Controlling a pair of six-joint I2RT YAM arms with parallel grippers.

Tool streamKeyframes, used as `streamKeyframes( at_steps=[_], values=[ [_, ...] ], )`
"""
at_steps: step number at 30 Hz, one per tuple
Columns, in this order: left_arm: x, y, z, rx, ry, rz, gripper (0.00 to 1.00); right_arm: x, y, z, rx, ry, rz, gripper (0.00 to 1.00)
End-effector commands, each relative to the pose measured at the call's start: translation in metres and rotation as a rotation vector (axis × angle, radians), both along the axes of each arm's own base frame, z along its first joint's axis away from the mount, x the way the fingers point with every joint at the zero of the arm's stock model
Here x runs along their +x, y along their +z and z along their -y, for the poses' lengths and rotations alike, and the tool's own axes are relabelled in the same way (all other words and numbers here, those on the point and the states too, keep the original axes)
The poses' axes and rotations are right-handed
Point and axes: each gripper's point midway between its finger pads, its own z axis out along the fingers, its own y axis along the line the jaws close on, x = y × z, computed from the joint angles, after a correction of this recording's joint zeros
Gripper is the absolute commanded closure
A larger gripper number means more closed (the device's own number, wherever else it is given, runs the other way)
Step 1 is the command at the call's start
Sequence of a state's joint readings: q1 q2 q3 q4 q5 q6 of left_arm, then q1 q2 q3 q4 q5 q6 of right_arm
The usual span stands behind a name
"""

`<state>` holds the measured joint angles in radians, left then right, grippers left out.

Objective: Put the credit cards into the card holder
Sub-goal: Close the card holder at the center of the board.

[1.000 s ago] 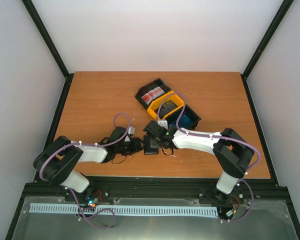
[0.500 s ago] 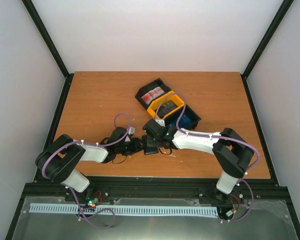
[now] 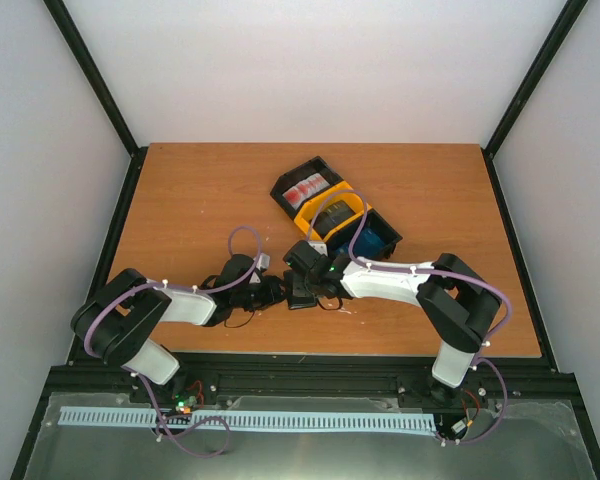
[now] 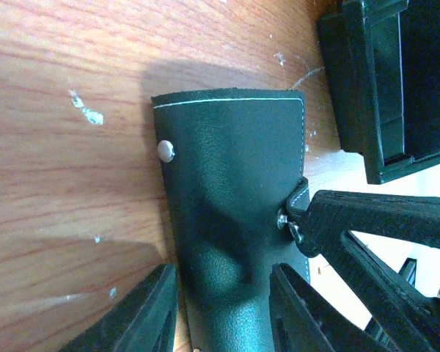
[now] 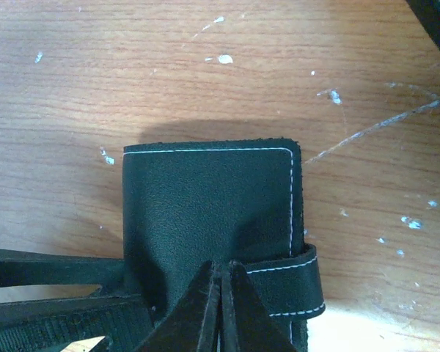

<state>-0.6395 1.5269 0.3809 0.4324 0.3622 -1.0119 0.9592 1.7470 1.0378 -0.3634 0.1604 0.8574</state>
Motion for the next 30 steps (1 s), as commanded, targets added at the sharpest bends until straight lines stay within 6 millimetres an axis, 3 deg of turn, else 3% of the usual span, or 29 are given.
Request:
streamKeyframes(
  at_steps=[1,19,26,30],
  values=[
    [-0.033,-0.053,-0.034,0.173,0.033,-0.177,0.62,0.002,0.000,-0.010,0.016,0.011,-0.001,0.97],
    [-0.033,-0.054,-0.034,0.177,0.030,-0.176,0.63,0.006,-0.004,-0.013,0.023,0.001,0.014,0.97],
    [-0.033,-0.055,-0.034,0.178,0.031,-0.178,0.64,0.009,0.012,-0.009,0.060,-0.037,0.070,0.97],
    [-0.033,-0.055,-0.034,0.178,0.031,-0.179,0.64,0.010,0.010,-0.007,0.051,-0.045,0.070,0.97]
  ],
)
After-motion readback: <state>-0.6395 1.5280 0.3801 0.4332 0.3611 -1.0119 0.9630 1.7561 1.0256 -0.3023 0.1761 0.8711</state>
